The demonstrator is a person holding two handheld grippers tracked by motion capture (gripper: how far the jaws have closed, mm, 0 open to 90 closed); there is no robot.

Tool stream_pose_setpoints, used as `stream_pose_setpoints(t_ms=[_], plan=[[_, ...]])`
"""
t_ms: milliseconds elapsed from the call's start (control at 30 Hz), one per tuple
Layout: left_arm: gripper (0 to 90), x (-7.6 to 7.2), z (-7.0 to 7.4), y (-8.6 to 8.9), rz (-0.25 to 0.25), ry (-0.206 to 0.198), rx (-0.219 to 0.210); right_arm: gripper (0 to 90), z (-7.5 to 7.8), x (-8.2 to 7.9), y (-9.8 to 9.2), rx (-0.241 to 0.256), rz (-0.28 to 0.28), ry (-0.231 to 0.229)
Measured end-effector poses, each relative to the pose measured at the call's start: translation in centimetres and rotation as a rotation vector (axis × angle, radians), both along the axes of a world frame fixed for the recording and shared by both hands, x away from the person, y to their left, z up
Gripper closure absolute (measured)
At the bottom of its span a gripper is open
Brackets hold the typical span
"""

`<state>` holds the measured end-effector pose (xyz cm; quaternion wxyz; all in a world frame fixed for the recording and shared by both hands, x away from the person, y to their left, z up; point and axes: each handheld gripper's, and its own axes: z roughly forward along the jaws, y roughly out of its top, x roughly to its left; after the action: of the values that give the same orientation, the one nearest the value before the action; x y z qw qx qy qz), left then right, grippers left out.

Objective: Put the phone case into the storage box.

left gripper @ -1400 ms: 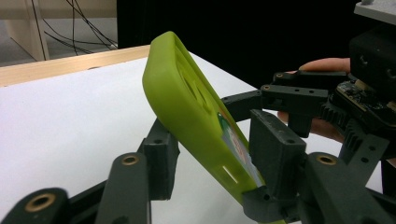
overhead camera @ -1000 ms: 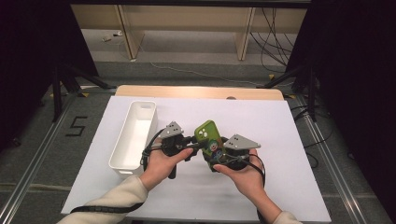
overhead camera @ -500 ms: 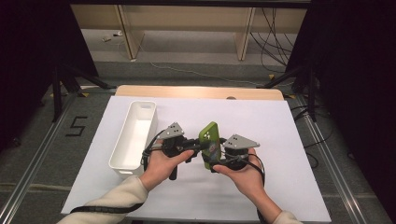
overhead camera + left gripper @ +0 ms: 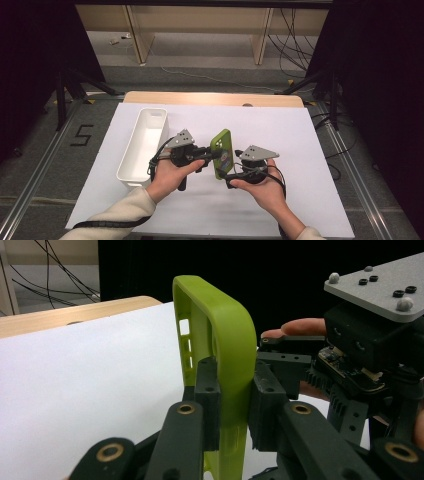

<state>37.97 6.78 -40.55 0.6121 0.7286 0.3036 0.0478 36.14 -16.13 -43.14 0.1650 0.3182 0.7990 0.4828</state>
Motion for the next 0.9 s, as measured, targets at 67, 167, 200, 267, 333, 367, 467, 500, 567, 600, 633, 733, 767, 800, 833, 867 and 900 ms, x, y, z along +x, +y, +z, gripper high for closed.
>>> stream_pose_setpoints(t_ms=[67, 167, 200, 267, 333, 367, 467, 500, 567, 600, 633, 733, 767, 800, 833, 867, 900], plan=[[77.6, 0.0, 0.1, 0.2, -0.002, -0.003, 0.003, 11.6, 0.0, 0.0, -0.3, 0.002, 0.002, -0.002], [77.6, 0.0, 0.2, 0.4, -0.005, -0.006, 0.007, 11.6, 0.1, -0.1, -0.8, 0.011, 0.0, 0.001], [77.6, 0.0, 0.3, 0.6, -0.005, -0.011, 0.006, 11.6, 0.1, -0.1, -1.0, 0.014, -0.002, 0.002], [77.6, 0.0, 0.3, 0.7, -0.008, -0.013, 0.006, 11.7, 0.1, -0.2, -1.3, 0.018, -0.001, 0.002], [77.6, -0.1, 0.5, 1.0, -0.013, -0.016, 0.005, 12.3, 0.1, -0.3, -1.7, 0.027, 0.0, 0.008], [77.6, -0.1, 0.6, 1.1, -0.019, -0.017, 0.008, 12.6, 0.1, -0.3, -1.8, 0.032, 0.002, 0.008], [77.6, -0.3, 0.7, 1.3, -0.027, -0.025, 0.014, 13.4, -0.1, -0.5, -2.3, 0.036, 0.004, 0.015], [77.6, -0.3, 0.7, 1.3, -0.027, -0.025, 0.014, 13.4, -0.1, -0.5, -2.3, 0.036, 0.004, 0.015], [77.6, -0.3, 0.8, 1.4, -0.033, -0.031, 0.018, 14.3, -0.1, -0.6, -2.6, 0.04, 0.008, 0.015], [77.6, -0.4, 0.9, 1.6, -0.038, -0.035, 0.018, 14.9, -0.1, -0.7, -2.8, 0.041, 0.01, 0.017], [77.6, -0.4, 0.9, 1.6, -0.038, -0.035, 0.018, 14.9, -0.1, -0.7, -2.8, 0.041, 0.01, 0.017], [77.6, -0.6, 1.0, 1.7, -0.051, -0.043, 0.022, 15.1, -0.2, -0.8, -3.1, 0.048, 0.011, 0.017], [77.6, -0.7, 1.0, 1.8, -0.058, -0.047, 0.025, 15.1, -0.2, -0.8, -3.2, 0.05, 0.013, 0.019], [77.6, -0.7, 1.0, 1.8, -0.058, -0.047, 0.025, 15.1, -0.2, -0.9, -3.3, 0.05, 0.014, 0.021], [77.6, -0.7, 1.0, 1.8, -0.06, -0.05, 0.026, 15.1, -0.2, -0.9, -3.3, 0.05, 0.014, 0.021], [77.6, -0.8, 1.0, 2.0, -0.064, -0.055, 0.026, 15.3, -0.3, -0.9, -3.3, 0.054, 0.018, 0.021], [77.6, -0.8, 1.0, 2.0, -0.064, -0.055, 0.026, 15.3, -0.3, -0.9, -3.3, 0.054, 0.018, 0.021]])
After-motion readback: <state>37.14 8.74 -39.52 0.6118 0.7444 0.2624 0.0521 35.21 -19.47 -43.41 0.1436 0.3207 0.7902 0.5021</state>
